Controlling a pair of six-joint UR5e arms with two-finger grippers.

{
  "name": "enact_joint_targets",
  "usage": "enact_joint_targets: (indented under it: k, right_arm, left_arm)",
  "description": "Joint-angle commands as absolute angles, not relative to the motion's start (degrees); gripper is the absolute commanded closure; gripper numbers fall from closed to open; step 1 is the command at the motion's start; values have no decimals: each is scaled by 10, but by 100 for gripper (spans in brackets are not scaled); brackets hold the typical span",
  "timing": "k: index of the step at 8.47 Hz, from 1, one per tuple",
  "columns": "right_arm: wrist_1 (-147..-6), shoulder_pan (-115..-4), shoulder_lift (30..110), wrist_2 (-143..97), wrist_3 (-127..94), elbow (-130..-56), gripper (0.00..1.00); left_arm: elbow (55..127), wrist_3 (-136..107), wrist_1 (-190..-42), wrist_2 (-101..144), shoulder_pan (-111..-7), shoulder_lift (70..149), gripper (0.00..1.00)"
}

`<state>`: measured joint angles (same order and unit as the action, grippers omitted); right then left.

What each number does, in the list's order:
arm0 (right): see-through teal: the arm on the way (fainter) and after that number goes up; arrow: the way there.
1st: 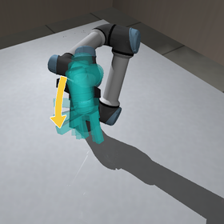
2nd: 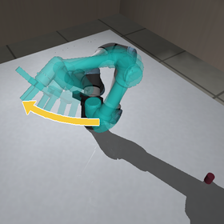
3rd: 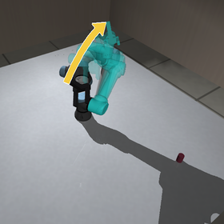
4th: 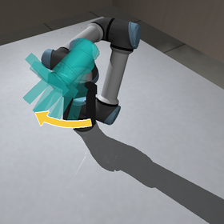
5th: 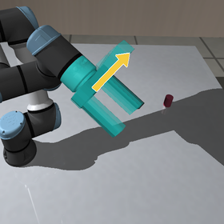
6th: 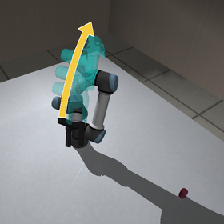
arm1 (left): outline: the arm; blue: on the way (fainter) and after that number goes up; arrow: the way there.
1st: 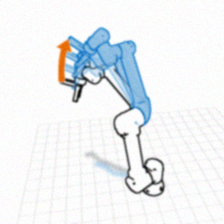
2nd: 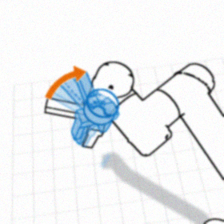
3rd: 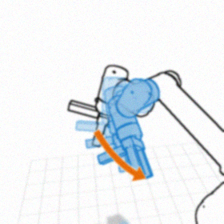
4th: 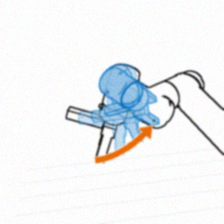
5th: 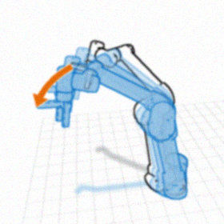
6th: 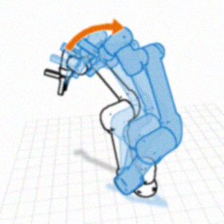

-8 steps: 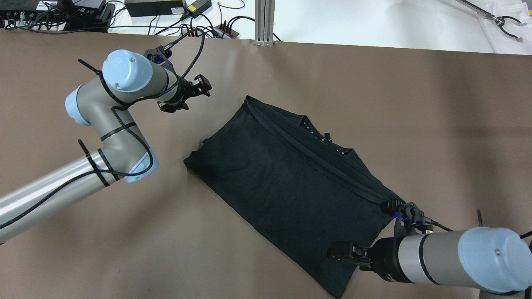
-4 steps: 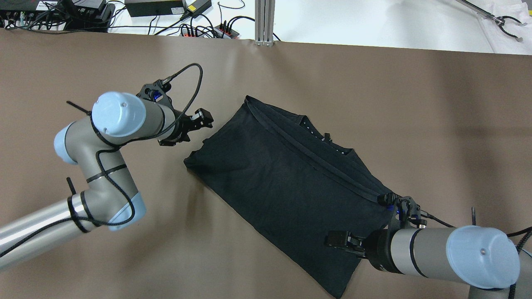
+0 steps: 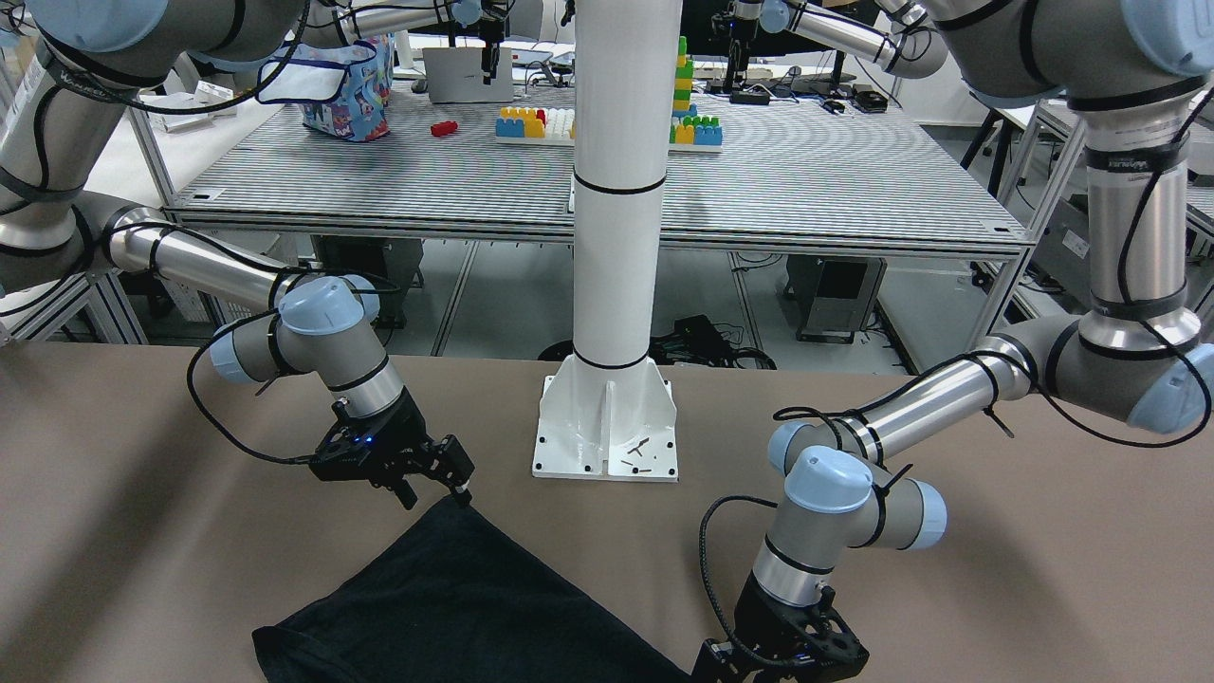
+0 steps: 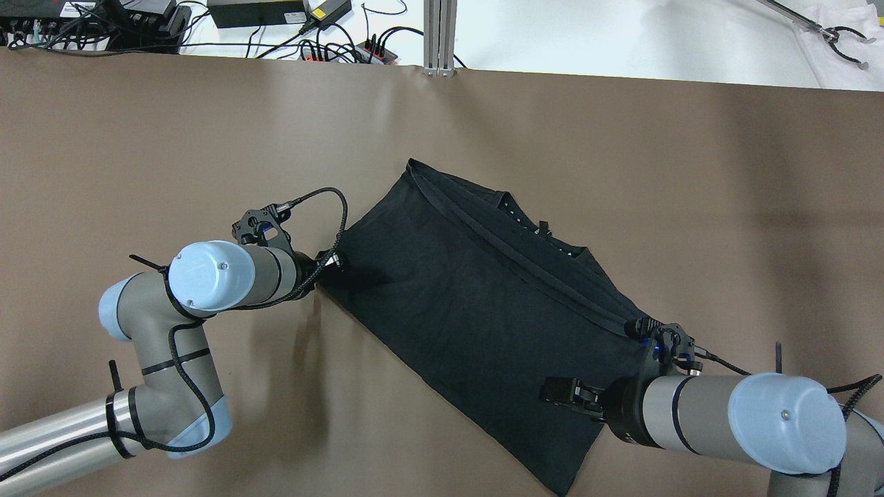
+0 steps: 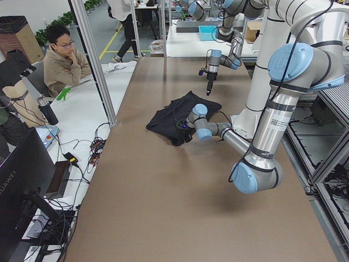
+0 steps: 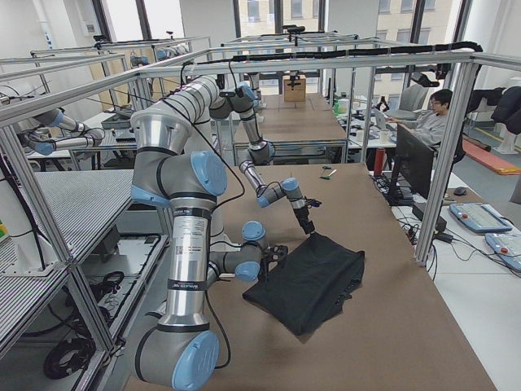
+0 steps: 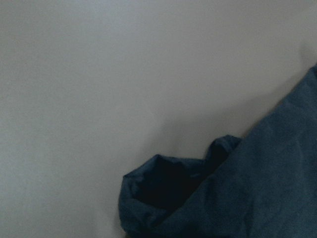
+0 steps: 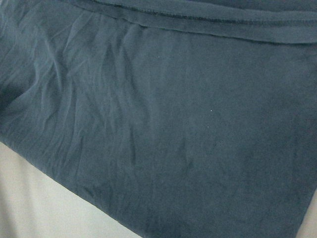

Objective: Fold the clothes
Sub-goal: 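Grasp the shirt's corner nearest the left gripper with the left gripper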

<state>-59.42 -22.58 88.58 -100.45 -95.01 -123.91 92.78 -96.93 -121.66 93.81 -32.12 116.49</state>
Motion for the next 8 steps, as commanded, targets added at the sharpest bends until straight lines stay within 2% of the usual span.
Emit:
enact_joint_targets:
  k: [1, 2, 3, 5, 6, 7, 8]
  right_arm:
    - [-594, -225, 885, -1005, -970, -1234, 5]
    - [-593, -224, 884, -1004, -970, -1227, 5]
    - [-593, -224, 884, -1005, -970, -1227, 5]
    - [-593, -223, 883, -1004, -970, -1227, 5]
    - [-593, -223, 883, -1004, -970, -1225, 5]
    - [-593, -223, 883, -1004, -970, -1225, 5]
    - [-593, -223, 883, -1004, -970, -1225, 5]
  left_arm:
    - [881, -948, -1223, 940, -349, 1170, 30]
    - [872, -925, -1223, 940, -365, 1172, 31]
    - [868, -917, -1223, 942, -371, 1173, 42]
    - [871, -924, -1223, 946, -367, 1186, 75]
    - [887, -925, -1223, 948, -366, 1185, 72]
    - [909, -925, -1219, 964, -366, 1174, 51]
    - [934, -927, -1216, 966, -366, 1160, 43]
